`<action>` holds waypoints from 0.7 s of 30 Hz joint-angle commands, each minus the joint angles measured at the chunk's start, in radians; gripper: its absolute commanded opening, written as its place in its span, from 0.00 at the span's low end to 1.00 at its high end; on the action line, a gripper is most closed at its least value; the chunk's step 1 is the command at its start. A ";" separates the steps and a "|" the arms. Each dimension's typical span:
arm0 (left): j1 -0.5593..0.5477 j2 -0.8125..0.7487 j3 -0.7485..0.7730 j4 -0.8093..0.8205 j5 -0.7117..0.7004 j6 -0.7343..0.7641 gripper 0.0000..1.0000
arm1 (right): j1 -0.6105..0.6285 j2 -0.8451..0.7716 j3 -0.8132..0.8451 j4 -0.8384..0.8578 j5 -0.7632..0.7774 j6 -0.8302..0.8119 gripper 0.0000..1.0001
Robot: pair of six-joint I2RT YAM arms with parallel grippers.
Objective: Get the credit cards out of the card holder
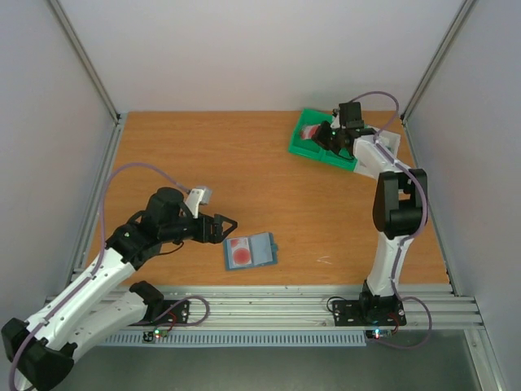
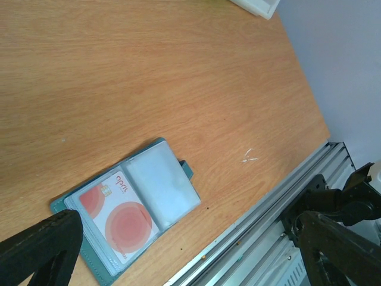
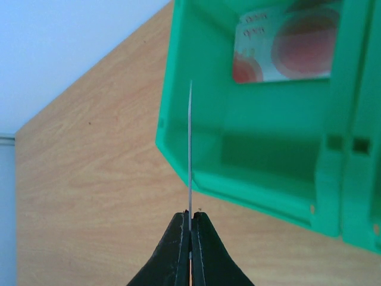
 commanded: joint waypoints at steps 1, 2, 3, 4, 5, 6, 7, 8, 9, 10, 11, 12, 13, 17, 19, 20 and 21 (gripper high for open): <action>-0.003 0.011 0.017 0.018 -0.033 0.027 0.99 | -0.004 0.093 0.160 -0.078 -0.016 -0.009 0.01; -0.003 0.013 0.017 0.018 -0.033 0.027 0.99 | -0.004 0.113 0.185 -0.088 -0.012 -0.009 0.01; -0.002 0.016 0.020 0.014 -0.033 0.027 0.99 | -0.005 0.135 0.215 -0.100 -0.008 -0.010 0.01; -0.002 0.018 0.026 0.006 -0.032 0.028 0.99 | -0.006 0.157 0.247 -0.117 -0.004 -0.012 0.01; -0.002 0.021 0.030 -0.001 -0.029 0.031 0.99 | -0.008 0.183 0.279 -0.139 -0.004 -0.014 0.01; -0.002 0.022 0.032 -0.005 -0.025 0.032 0.99 | -0.007 0.205 0.312 -0.161 -0.004 -0.017 0.01; -0.003 0.024 0.032 -0.007 -0.022 0.034 0.99 | -0.007 0.229 0.340 -0.187 -0.003 -0.019 0.01; -0.003 0.025 0.032 -0.006 -0.020 0.034 0.99 | -0.007 0.249 0.364 -0.207 0.001 -0.020 0.01; -0.002 0.025 0.032 -0.003 -0.019 0.034 0.99 | -0.008 0.265 0.386 -0.223 0.010 -0.020 0.01; -0.002 0.025 0.034 -0.004 -0.015 0.033 0.99 | -0.008 0.281 0.403 -0.238 0.020 -0.019 0.01; -0.002 0.028 0.036 -0.004 -0.014 0.033 0.99 | -0.009 0.293 0.418 -0.247 0.029 -0.017 0.01; -0.001 0.029 0.040 -0.004 -0.013 0.033 0.99 | -0.010 0.303 0.429 -0.253 0.037 -0.012 0.02; -0.001 0.032 0.042 -0.005 -0.013 0.033 0.99 | -0.011 0.311 0.436 -0.253 0.042 -0.003 0.02; -0.001 0.047 0.045 -0.006 -0.009 0.036 0.99 | -0.012 0.344 0.451 -0.220 0.034 0.043 0.02; -0.001 0.055 0.049 -0.011 -0.007 0.038 0.99 | -0.012 0.379 0.503 -0.248 0.045 0.044 0.03; -0.001 0.058 0.053 -0.015 -0.005 0.040 0.99 | -0.012 0.399 0.535 -0.272 0.044 0.035 0.04; -0.001 0.060 0.057 -0.021 -0.004 0.042 0.99 | -0.012 0.416 0.567 -0.302 0.049 0.029 0.04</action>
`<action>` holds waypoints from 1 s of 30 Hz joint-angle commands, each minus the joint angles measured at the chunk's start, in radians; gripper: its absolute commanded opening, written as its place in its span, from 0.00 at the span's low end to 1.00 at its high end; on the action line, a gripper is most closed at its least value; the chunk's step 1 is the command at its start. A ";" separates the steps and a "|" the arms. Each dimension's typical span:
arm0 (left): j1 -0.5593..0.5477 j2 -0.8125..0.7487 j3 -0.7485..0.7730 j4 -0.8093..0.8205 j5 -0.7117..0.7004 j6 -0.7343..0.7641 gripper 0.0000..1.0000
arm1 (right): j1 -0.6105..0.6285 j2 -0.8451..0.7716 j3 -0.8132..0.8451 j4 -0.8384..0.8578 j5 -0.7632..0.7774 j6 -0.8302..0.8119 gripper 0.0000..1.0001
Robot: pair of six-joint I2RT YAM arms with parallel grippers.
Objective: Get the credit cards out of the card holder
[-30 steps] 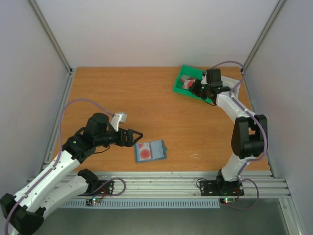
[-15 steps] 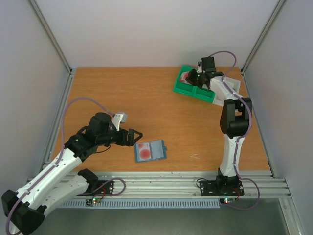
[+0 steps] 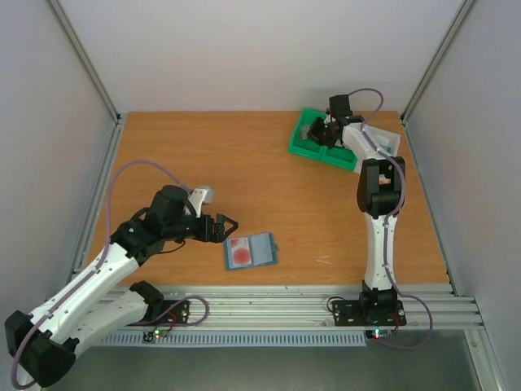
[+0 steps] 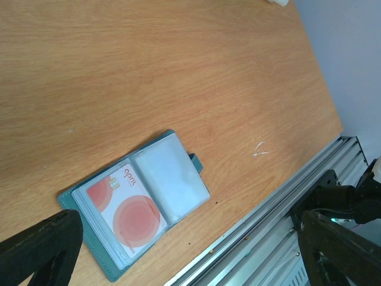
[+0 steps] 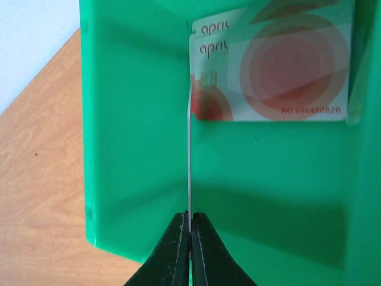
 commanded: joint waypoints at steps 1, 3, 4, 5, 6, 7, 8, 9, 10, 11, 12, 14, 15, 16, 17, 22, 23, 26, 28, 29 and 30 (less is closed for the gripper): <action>-0.001 0.013 0.047 -0.008 0.008 0.028 0.99 | -0.007 0.064 0.131 -0.089 0.032 0.002 0.05; 0.000 0.011 0.048 -0.016 0.002 0.032 0.99 | -0.007 0.074 0.143 -0.108 0.062 -0.001 0.06; -0.001 0.011 0.044 -0.017 -0.001 0.032 0.99 | -0.007 0.075 0.143 -0.106 0.075 -0.002 0.06; -0.001 0.009 0.039 -0.015 -0.002 0.032 0.99 | -0.007 0.079 0.145 -0.103 0.079 -0.003 0.06; -0.001 0.010 0.033 -0.009 -0.001 0.031 0.99 | -0.007 0.083 0.149 -0.101 0.080 -0.003 0.06; -0.001 0.012 0.029 -0.005 0.001 0.028 0.99 | -0.007 0.089 0.157 -0.104 0.082 -0.003 0.07; -0.001 0.016 0.028 -0.002 0.005 0.027 0.99 | -0.006 0.095 0.167 -0.109 0.085 -0.001 0.07; -0.001 0.020 0.030 -0.001 0.008 0.026 0.99 | -0.007 0.103 0.177 -0.116 0.086 -0.001 0.08; -0.001 0.027 0.033 -0.001 0.009 0.026 0.99 | -0.007 0.109 0.188 -0.121 0.088 -0.001 0.08; -0.001 0.032 0.036 -0.004 0.010 0.026 0.99 | -0.007 0.115 0.198 -0.123 0.086 -0.002 0.09; -0.001 0.037 0.038 -0.006 0.008 0.027 0.99 | -0.007 0.121 0.208 -0.126 0.085 -0.006 0.11; -0.001 0.046 0.040 -0.013 0.005 0.028 0.99 | -0.007 0.135 0.242 -0.148 0.095 -0.012 0.13; -0.001 0.049 0.040 -0.016 0.002 0.028 0.99 | -0.007 0.142 0.254 -0.159 0.103 -0.013 0.13; -0.001 0.051 0.040 -0.018 -0.002 0.029 0.99 | -0.006 0.144 0.262 -0.165 0.107 -0.012 0.14; -0.001 0.053 0.039 -0.021 -0.010 0.028 0.99 | -0.007 0.146 0.266 -0.166 0.109 -0.011 0.14; 0.003 0.065 0.026 -0.044 -0.096 0.016 0.99 | -0.007 0.146 0.293 -0.183 0.111 -0.012 0.16; 0.005 0.072 0.025 -0.047 -0.100 0.012 0.99 | -0.007 0.144 0.305 -0.196 0.111 -0.015 0.17; 0.007 0.101 0.051 -0.083 -0.119 0.006 0.99 | -0.006 0.124 0.324 -0.225 0.105 -0.024 0.20; 0.006 0.117 0.074 -0.127 -0.155 -0.003 0.99 | -0.006 0.098 0.323 -0.243 0.097 -0.026 0.24; 0.007 0.121 0.082 -0.144 -0.169 -0.008 0.99 | -0.007 0.084 0.323 -0.255 0.093 -0.024 0.26; 0.006 0.122 0.084 -0.149 -0.178 -0.014 0.99 | -0.007 0.068 0.321 -0.269 0.086 -0.022 0.27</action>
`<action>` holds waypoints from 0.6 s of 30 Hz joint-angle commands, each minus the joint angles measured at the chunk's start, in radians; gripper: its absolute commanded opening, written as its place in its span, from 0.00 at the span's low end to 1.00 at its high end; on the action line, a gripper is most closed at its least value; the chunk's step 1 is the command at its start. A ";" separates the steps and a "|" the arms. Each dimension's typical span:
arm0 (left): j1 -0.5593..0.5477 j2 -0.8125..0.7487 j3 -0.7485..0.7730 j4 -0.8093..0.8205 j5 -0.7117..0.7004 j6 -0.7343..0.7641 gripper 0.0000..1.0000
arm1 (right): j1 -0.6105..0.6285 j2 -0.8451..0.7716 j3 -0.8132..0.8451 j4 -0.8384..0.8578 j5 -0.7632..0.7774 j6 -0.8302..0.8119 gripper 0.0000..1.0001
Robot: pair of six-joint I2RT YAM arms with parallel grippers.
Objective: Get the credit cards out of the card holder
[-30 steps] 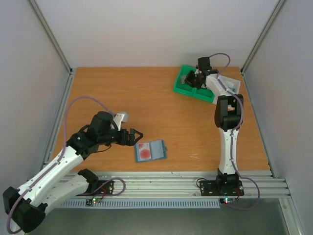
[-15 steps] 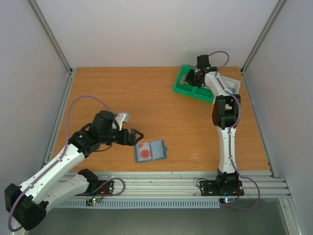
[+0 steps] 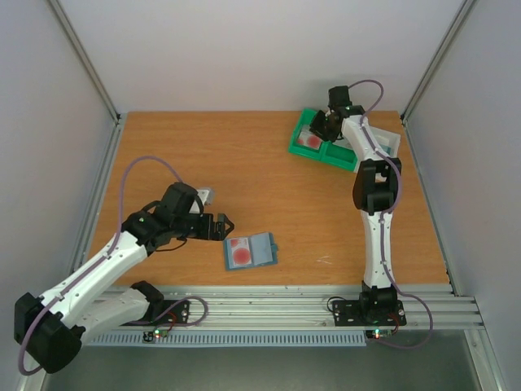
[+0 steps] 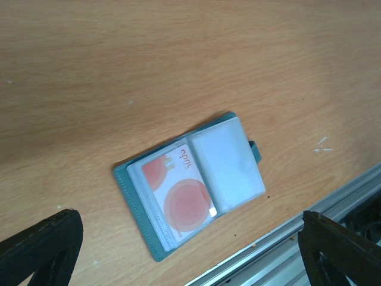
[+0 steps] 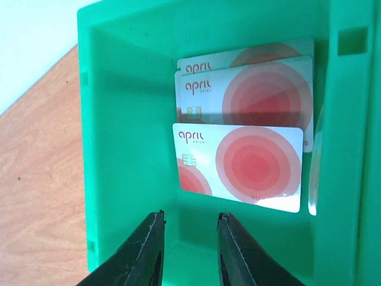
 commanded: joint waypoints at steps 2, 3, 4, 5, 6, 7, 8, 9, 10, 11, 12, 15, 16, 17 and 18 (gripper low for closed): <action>0.004 0.011 0.054 -0.052 -0.076 -0.032 0.99 | -0.006 -0.091 0.022 -0.094 -0.032 -0.005 0.30; 0.004 0.007 0.053 -0.045 -0.069 -0.040 0.99 | -0.005 -0.104 0.020 -0.109 -0.038 -0.003 0.30; 0.004 0.004 0.048 -0.032 -0.052 -0.043 0.99 | -0.002 -0.120 0.014 -0.118 -0.043 -0.002 0.31; 0.004 -0.001 0.042 -0.017 -0.032 -0.047 0.99 | 0.002 -0.139 0.001 -0.122 -0.048 -0.002 0.31; 0.005 -0.005 0.034 0.004 -0.014 -0.052 0.99 | 0.005 -0.164 -0.032 -0.119 -0.054 -0.002 0.31; 0.005 -0.012 0.018 0.026 -0.001 -0.055 0.99 | 0.011 -0.187 -0.065 -0.104 -0.066 -0.007 0.31; 0.005 -0.023 0.001 0.050 0.006 -0.060 0.99 | 0.016 -0.216 -0.098 -0.089 -0.081 -0.015 0.31; 0.004 -0.029 -0.019 0.076 0.009 -0.065 1.00 | 0.022 -0.242 -0.127 -0.081 -0.088 -0.020 0.32; 0.004 -0.034 -0.035 0.093 0.006 -0.072 0.99 | 0.026 -0.265 -0.156 -0.075 -0.091 -0.022 0.32; 0.005 -0.034 -0.045 0.101 -0.001 -0.076 0.98 | 0.029 -0.292 -0.194 -0.066 -0.098 -0.021 0.32; 0.005 -0.034 -0.053 0.102 -0.007 -0.080 0.97 | 0.033 -0.319 -0.237 -0.052 -0.109 -0.021 0.32; 0.005 -0.028 -0.071 0.105 -0.012 -0.089 0.93 | 0.048 -0.425 -0.393 0.013 -0.141 -0.011 0.32; 0.005 -0.030 -0.078 0.111 -0.013 -0.091 0.92 | 0.055 -0.467 -0.455 0.037 -0.151 -0.009 0.32; 0.004 -0.034 -0.088 0.116 -0.019 -0.094 0.90 | 0.064 -0.505 -0.518 0.062 -0.161 -0.009 0.32; 0.004 -0.041 -0.097 0.121 -0.032 -0.097 0.89 | 0.070 -0.546 -0.574 0.083 -0.170 -0.009 0.32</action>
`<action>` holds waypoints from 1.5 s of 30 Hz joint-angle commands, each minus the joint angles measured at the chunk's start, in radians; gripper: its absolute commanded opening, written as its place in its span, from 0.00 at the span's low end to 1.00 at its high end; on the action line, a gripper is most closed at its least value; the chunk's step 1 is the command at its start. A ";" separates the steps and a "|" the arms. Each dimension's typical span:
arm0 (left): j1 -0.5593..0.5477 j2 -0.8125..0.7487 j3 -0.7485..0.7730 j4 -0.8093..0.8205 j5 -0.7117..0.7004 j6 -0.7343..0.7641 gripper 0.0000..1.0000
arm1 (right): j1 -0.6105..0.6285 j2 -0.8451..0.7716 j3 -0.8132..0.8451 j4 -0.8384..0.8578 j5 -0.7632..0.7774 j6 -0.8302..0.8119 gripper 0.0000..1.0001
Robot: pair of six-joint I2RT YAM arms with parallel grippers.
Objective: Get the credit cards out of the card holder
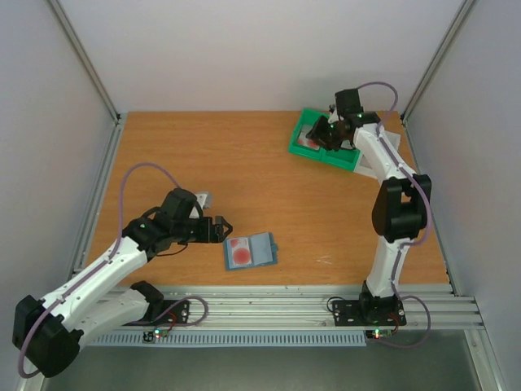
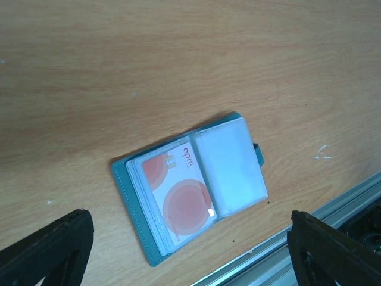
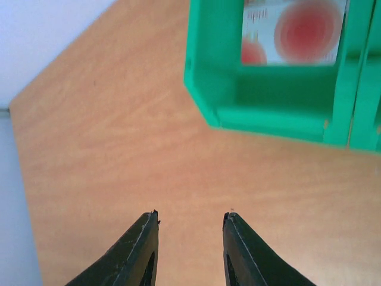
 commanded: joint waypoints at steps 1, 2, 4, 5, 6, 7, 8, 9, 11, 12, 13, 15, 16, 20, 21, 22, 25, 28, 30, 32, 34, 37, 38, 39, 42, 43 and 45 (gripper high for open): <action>0.004 -0.029 -0.042 0.075 -0.034 -0.022 0.89 | 0.039 -0.160 -0.230 0.100 -0.065 -0.001 0.32; 0.004 -0.035 -0.051 0.079 -0.046 -0.025 0.88 | 0.045 -0.198 -0.280 0.116 -0.074 0.001 0.32; 0.004 -0.043 -0.060 0.080 -0.067 -0.027 0.87 | 0.056 -0.269 -0.379 0.146 -0.088 0.002 0.32; 0.004 -0.042 -0.062 0.081 -0.076 -0.027 0.87 | 0.061 -0.318 -0.421 0.154 -0.090 0.002 0.32; 0.005 -0.039 -0.065 0.081 -0.081 -0.029 0.87 | 0.066 -0.352 -0.463 0.161 -0.088 0.002 0.32; 0.005 -0.036 -0.068 0.083 -0.088 -0.031 0.86 | 0.072 -0.383 -0.499 0.168 -0.088 0.001 0.32; 0.004 -0.031 -0.073 0.090 -0.091 -0.035 0.86 | 0.081 -0.413 -0.538 0.176 -0.086 -0.001 0.33; 0.004 -0.026 -0.080 0.100 -0.094 -0.041 0.86 | 0.090 -0.440 -0.570 0.180 -0.085 -0.003 0.33; 0.006 -0.009 -0.099 0.128 -0.093 -0.056 0.86 | 0.105 -0.484 -0.643 0.190 -0.088 -0.002 0.32; 0.006 0.001 -0.108 0.144 -0.091 -0.062 0.86 | 0.117 -0.502 -0.669 0.194 -0.091 -0.002 0.32; 0.006 0.016 -0.116 0.161 -0.087 -0.072 0.86 | 0.128 -0.520 -0.692 0.197 -0.090 -0.005 0.32; 0.008 0.047 -0.134 0.194 -0.073 -0.088 0.85 | 0.157 -0.550 -0.735 0.200 -0.077 -0.011 0.32; 0.008 0.063 -0.141 0.208 -0.063 -0.095 0.85 | 0.172 -0.563 -0.756 0.202 -0.070 -0.012 0.32; 0.011 0.107 -0.171 0.284 -0.022 -0.137 0.81 | 0.237 -0.592 -0.828 0.221 -0.050 -0.009 0.33; 0.012 0.117 -0.176 0.297 -0.015 -0.141 0.80 | 0.253 -0.594 -0.845 0.228 -0.041 -0.008 0.33; 0.012 0.126 -0.182 0.310 -0.013 -0.146 0.79 | 0.271 -0.596 -0.860 0.237 -0.033 -0.004 0.33; 0.015 0.155 -0.198 0.347 0.001 -0.160 0.75 | 0.321 -0.593 -0.906 0.282 -0.024 0.014 0.33; 0.019 0.174 -0.243 0.417 0.027 -0.194 0.67 | 0.381 -0.574 -0.944 0.350 -0.035 0.035 0.30; 0.020 0.180 -0.273 0.477 0.060 -0.223 0.65 | 0.430 -0.557 -0.953 0.369 -0.022 0.044 0.29; 0.020 0.186 -0.286 0.508 0.074 -0.247 0.64 | 0.480 -0.528 -0.951 0.382 -0.018 0.054 0.29; 0.020 0.188 -0.284 0.509 0.071 -0.254 0.63 | 0.519 -0.497 -0.941 0.390 -0.017 0.059 0.29; 0.020 0.186 -0.280 0.506 0.069 -0.254 0.60 | 0.570 -0.459 -0.931 0.421 -0.022 0.076 0.29; 0.020 0.186 -0.282 0.506 0.073 -0.256 0.59 | 0.586 -0.450 -0.932 0.436 -0.023 0.085 0.28; 0.020 0.186 -0.283 0.507 0.073 -0.257 0.57 | 0.600 -0.442 -0.934 0.450 -0.028 0.094 0.28; 0.021 0.193 -0.294 0.521 0.086 -0.262 0.56 | 0.630 -0.416 -0.950 0.510 -0.055 0.125 0.26; 0.020 0.197 -0.301 0.531 0.097 -0.267 0.55 | 0.636 -0.409 -0.957 0.533 -0.064 0.133 0.26; 0.021 0.203 -0.311 0.552 0.122 -0.276 0.51 | 0.651 -0.392 -0.967 0.565 -0.075 0.139 0.25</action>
